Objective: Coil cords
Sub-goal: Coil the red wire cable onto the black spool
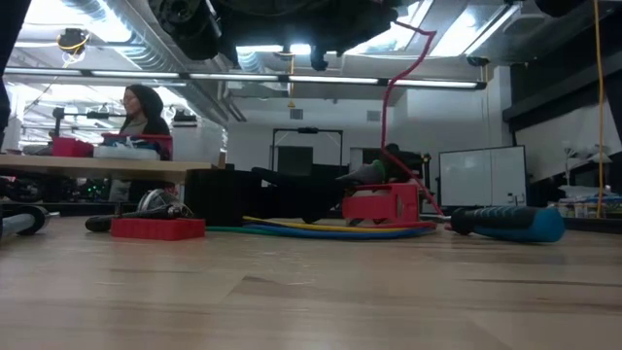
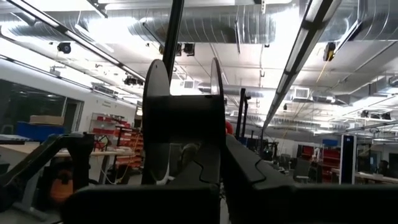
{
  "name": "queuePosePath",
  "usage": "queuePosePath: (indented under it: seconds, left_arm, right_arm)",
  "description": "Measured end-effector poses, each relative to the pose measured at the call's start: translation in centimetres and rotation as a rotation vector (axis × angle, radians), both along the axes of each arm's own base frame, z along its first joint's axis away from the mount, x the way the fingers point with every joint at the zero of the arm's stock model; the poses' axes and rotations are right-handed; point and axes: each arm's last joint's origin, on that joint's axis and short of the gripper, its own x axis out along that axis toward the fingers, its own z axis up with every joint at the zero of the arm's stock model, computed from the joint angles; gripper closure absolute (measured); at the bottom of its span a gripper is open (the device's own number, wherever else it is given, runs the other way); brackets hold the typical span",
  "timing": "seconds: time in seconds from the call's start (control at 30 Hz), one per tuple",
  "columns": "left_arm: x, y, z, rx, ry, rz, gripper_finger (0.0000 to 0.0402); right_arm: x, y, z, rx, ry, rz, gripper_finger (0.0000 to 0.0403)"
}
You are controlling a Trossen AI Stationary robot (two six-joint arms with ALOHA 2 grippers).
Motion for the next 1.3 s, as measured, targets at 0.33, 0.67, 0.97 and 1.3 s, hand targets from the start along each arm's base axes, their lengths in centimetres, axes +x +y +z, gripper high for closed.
queuePosePath:
  seconds: [0.33,0.67,0.97,1.3]
  left_arm:
    - [0.0,0.0,0.1,0.003,-0.015,0.0,0.0339]
    - [0.0,0.0,0.1,0.0,-0.013,0.0,0.038]
    - [0.0,0.0,-0.4,-0.121,0.042,-0.019,0.0398]
    - [0.1,-0.3,-1.8,-0.217,0.166,-0.025,0.04]
  right_arm:
    - [0.1,0.0,-0.2,-0.009,0.016,0.015,0.0398]
    - [0.2,0.0,-0.2,-0.009,0.021,0.015,0.0398]
    - [-0.5,0.1,-0.2,-0.007,0.111,0.042,0.0398]
    - [-3.8,-0.1,0.2,-0.007,0.302,-0.04,0.0398]
